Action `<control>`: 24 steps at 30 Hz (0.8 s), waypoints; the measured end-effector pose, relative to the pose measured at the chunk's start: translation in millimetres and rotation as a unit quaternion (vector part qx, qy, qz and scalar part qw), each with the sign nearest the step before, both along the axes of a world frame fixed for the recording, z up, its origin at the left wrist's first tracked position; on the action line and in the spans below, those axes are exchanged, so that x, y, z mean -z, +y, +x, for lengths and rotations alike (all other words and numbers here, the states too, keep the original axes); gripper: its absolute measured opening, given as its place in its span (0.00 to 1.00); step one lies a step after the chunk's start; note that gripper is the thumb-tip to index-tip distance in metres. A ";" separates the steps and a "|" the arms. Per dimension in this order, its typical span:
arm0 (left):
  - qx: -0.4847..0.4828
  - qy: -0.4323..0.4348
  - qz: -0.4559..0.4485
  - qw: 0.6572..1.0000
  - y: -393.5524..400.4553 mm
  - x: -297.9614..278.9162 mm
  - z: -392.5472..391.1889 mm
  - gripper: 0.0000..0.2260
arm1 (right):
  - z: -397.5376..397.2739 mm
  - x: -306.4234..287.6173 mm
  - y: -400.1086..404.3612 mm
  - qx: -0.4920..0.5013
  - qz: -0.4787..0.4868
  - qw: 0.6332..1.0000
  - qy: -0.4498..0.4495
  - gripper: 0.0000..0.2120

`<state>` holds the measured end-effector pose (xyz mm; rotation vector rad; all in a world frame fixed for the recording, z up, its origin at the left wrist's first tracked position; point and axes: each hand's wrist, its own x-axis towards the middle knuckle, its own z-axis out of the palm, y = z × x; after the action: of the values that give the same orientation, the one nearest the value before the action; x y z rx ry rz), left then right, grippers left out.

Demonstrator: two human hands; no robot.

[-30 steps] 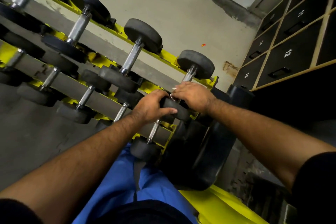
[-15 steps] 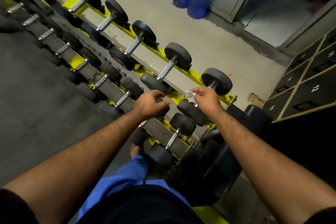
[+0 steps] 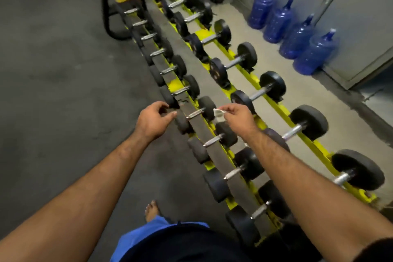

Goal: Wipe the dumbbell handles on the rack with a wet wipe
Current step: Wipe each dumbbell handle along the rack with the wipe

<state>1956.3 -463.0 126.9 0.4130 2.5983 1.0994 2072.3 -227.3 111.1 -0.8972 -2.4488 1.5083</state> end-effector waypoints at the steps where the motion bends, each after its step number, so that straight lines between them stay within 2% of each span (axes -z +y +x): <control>1: -0.008 0.001 -0.005 1.000 -21.1 -0.4 -21.7 0.17 | -28.6 0.7 -16.8 -0.018 0.000 1.000 0.004 0.07; 10: -0.053 0.015 -0.047 0.997 -153.3 -2.3 -204.7 0.19 | -247.7 -1.8 -157.0 -0.095 0.014 0.995 0.012 0.10; 17: -0.055 0.051 -0.108 0.991 -185.4 3.7 -350.5 0.22 | -415.8 12.1 -180.6 -0.171 0.069 0.983 0.009 0.11; 21: -0.042 0.069 -0.153 0.985 -182.0 10.6 -449.9 0.22 | -528.4 22.5 -179.8 -0.203 0.068 0.977 0.022 0.11; 24: -0.043 0.049 -0.178 0.982 -177.2 4.8 -527.8 0.22 | -609.6 24.9 -172.7 -0.209 0.055 0.976 0.014 0.11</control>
<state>1428.5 -640.1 122.2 0.2788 2.8458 0.6278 1462.7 -400.0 86.2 -0.3471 -2.7910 1.4595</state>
